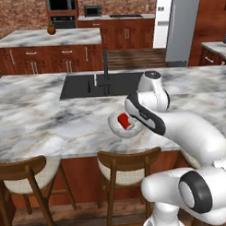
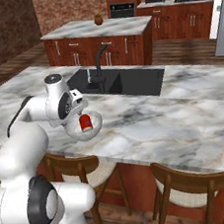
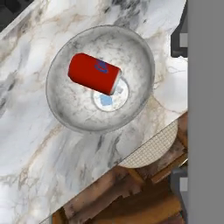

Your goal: Open the fridge, grab two sodas, and place both sodas inside the bowl with ice on the dining counter.

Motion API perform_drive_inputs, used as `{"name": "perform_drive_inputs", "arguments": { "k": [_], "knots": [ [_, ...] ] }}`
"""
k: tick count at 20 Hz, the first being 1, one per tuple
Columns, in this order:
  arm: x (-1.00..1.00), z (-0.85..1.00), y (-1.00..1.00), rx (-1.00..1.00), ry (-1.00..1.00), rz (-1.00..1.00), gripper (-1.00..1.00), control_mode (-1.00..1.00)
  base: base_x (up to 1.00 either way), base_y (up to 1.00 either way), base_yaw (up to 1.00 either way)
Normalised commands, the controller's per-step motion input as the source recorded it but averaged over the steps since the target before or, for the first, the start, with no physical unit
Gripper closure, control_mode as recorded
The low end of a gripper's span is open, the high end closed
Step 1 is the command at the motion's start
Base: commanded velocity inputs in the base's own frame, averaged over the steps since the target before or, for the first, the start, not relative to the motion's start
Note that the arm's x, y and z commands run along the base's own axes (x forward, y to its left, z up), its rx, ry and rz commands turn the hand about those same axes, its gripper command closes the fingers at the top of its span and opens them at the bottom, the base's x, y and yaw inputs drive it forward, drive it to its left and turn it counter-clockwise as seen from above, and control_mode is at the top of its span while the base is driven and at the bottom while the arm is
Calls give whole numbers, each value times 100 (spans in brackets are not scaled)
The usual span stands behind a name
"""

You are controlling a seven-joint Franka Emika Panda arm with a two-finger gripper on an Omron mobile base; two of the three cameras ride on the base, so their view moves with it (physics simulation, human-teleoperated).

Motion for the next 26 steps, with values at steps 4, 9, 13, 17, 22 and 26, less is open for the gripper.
{"name": "perform_drive_inputs", "arguments": {
  "k": [4, 9, 13, 17, 22, 26],
  "knots": [
    [-100, 56, -3, 17, -5, -10, -100, -100, 0, 0, 0],
    [-100, 48, -2, 14, 0, -17, -100, -100, 0, 0, 0],
    [-100, 37, -9, 11, 0, -21, -100, -100, 0, 0, 0],
    [-100, 18, -11, 7, 0, -22, -100, -100, 0, 0, 0],
    [-100, 1, -14, 0, 0, -16, -100, -100, 0, 0, 0],
    [-72, -3, -2, 0, 0, -8, -100, -100, 0, 0, 0]
  ]
}}
